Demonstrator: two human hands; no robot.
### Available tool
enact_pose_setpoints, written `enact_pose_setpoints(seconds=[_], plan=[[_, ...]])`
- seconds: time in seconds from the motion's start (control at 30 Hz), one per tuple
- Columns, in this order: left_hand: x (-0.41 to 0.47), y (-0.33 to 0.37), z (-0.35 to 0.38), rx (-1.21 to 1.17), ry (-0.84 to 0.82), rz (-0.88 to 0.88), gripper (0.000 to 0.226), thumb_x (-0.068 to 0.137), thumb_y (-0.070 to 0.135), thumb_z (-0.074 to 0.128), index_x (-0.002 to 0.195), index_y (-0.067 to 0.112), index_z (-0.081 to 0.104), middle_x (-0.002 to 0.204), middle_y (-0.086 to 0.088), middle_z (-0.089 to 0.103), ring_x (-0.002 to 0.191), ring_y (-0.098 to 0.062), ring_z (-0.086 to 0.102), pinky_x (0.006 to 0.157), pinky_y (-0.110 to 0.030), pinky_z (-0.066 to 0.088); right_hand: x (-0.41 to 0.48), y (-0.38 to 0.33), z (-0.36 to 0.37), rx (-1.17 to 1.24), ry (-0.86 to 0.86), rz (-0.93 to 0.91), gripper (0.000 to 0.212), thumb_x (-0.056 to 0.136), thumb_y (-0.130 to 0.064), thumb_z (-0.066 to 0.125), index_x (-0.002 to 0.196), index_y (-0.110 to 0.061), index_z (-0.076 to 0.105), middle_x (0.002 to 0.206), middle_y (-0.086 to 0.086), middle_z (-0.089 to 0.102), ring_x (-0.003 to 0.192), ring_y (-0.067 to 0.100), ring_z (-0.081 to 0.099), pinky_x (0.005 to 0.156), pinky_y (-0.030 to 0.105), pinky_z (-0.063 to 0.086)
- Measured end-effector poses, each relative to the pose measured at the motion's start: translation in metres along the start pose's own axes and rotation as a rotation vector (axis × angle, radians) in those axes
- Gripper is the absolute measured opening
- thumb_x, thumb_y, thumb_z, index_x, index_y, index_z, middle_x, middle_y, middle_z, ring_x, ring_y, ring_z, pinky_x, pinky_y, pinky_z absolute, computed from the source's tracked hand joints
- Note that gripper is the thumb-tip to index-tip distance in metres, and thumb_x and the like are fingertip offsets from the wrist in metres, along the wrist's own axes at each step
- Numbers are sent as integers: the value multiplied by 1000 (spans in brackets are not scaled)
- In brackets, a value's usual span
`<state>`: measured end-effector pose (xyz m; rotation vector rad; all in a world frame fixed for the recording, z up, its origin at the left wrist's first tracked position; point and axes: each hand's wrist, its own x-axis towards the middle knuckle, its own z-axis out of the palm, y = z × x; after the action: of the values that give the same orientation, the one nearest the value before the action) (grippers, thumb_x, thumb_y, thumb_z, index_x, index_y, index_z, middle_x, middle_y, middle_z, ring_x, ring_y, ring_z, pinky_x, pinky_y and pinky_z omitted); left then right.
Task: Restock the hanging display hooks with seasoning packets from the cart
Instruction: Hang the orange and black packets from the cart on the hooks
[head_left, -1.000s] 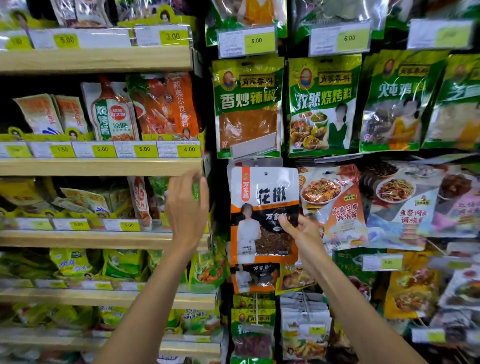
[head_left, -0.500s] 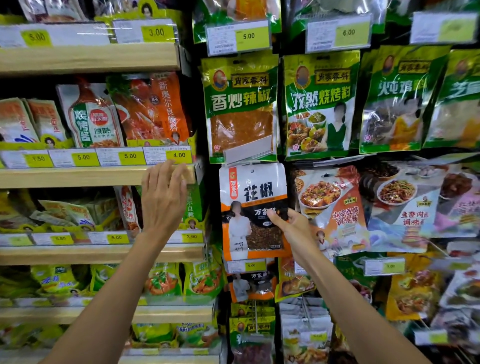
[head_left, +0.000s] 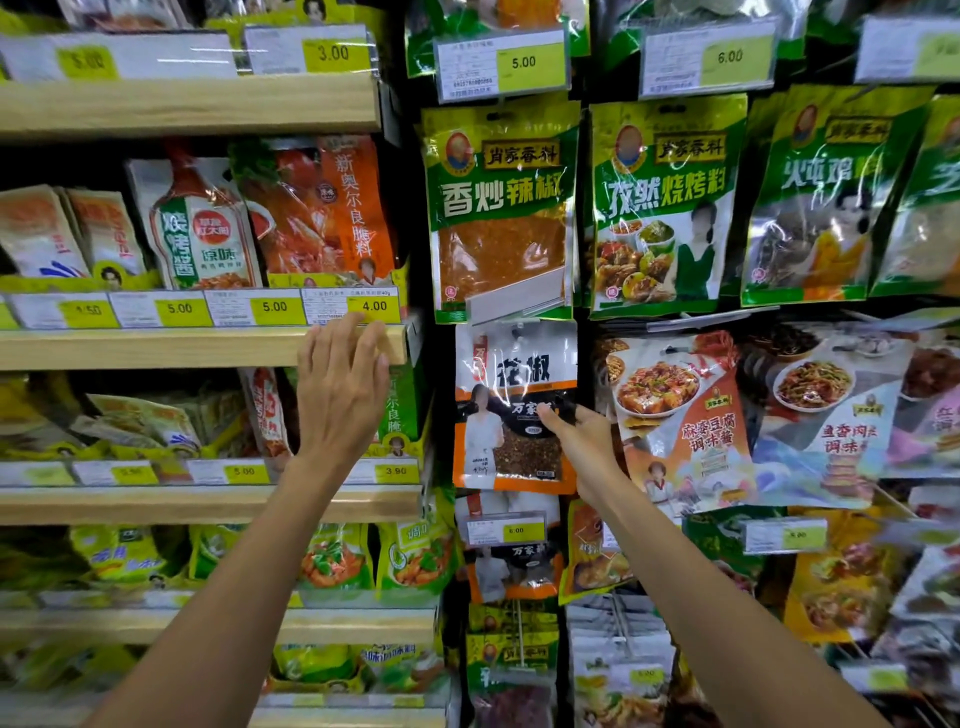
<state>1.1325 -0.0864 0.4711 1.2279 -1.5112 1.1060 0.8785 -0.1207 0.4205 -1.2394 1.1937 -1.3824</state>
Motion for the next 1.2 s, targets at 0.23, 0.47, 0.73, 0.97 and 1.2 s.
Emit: enact_pose_setpoints(seconds=[0.23,0.47,0.73,0.97,1.2], plan=[[3,-7,-10,2,-59,80,29,96,16,47,120,2,56,119,-20,58,113,-29,45,99,-46,39,27,2,15,-141,162,-7,41,91,-31,64,118,0,62,115,15,66,108,30,60,83,31,42],[5,-9,-16,-2,-99,103,30,96,17,48,121,2,56,119,-19,59,111,-31,50,99,-46,40,34,3,18,-344,226,24,50,91,-38,62,117,5,60,116,22,65,109,37,59,80,34,43],[-12,31,-23,-133,-14,83,29,93,2,49,121,-3,56,121,-21,58,116,-32,49,104,-42,35,-32,10,-14,-318,190,-100,41,97,-23,56,131,-2,49,124,12,59,114,23,56,92,29,45],[-71,166,-22,-676,-433,-194,24,98,10,45,114,0,59,107,-15,62,99,-31,59,84,-38,46,-120,53,-115,-282,200,-65,17,99,-32,50,108,-24,61,95,-2,68,90,21,66,73,29,55],[-150,333,-28,-1080,-981,-477,24,101,15,43,96,8,65,78,-9,64,62,-29,54,60,-37,42,-230,129,-270,-31,588,217,20,98,-15,52,87,-7,67,79,14,69,71,25,66,63,27,51]])
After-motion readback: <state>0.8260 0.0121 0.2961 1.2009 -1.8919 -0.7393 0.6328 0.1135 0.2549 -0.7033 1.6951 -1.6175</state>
